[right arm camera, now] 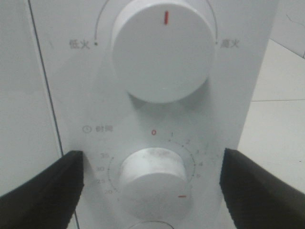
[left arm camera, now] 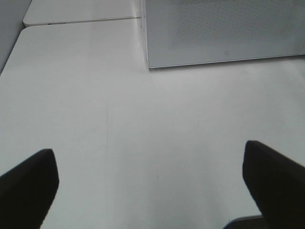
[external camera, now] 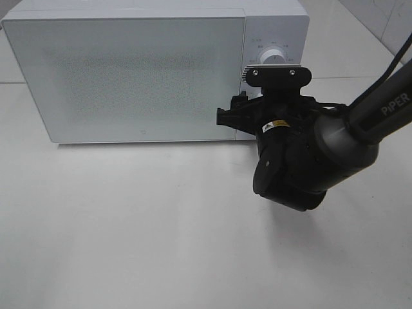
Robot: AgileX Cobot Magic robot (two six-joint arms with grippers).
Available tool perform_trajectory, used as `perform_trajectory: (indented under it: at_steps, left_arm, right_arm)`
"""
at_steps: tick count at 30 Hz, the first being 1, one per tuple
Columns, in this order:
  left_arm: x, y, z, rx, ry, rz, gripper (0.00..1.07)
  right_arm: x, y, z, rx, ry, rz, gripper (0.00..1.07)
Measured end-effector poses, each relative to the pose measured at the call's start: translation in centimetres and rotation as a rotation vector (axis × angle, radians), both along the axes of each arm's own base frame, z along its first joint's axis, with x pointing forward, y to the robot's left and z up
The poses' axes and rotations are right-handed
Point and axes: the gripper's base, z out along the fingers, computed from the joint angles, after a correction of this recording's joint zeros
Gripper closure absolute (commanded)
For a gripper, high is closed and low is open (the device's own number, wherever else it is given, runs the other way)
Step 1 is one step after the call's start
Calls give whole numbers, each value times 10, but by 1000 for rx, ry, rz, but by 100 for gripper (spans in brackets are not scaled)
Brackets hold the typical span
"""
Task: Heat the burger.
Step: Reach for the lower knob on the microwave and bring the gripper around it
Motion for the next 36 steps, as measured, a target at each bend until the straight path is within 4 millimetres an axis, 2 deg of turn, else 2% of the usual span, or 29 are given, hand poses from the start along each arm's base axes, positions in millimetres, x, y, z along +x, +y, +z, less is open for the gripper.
perform_trajectory:
  at_steps: [3,14,19,21,22,23,25,26,27,28,30,31,32,36]
  left_arm:
    - [0,0,0,0,0,0,9]
    - [0,0,0,0,0,0,9]
    - [0,0,0,0,0,0,9]
    - [0,0,0,0,0,0,9]
    - [0,0,0,0,0,0,9]
    - [0,0,0,0,0,0,9]
    - [0,0,0,0,0,0,9]
    - [0,0,0,0,0,0,9]
    - [0,0,0,0,0,0,9]
    - [0,0,0,0,0,0,9]
    - [0,0,0,0,0,0,9]
    - [0,0,0,0,0,0,9]
    - [0,0,0,0,0,0,9]
    - [0,0,0,0,0,0,9]
  right_arm:
    - [0,0,-7,6,13,-7,31]
    - [0,-1,-8,12,17,-11,31]
    - [0,-1,-8,12,17,-11,35]
    - [0,-1,-8,12,17,-11,47]
    - [0,-1,-8,12,17,-11,47]
    - [0,-1,-8,12,17,-11,51]
    - [0,-1,-8,12,17,-11,67]
    - [0,-1,-8,12,17,-11,67]
    - [0,-1,-8,12,16,-9,78]
    - [0,-1,-8,12,16,-9,78]
    - [0,-1,-8,9,16,-9,94]
    - [0,-1,-8,9,16,-9,94]
    - [0,-1,-8,5,16,-8,100]
    - [0,-1,-8,-3,17,-7,106]
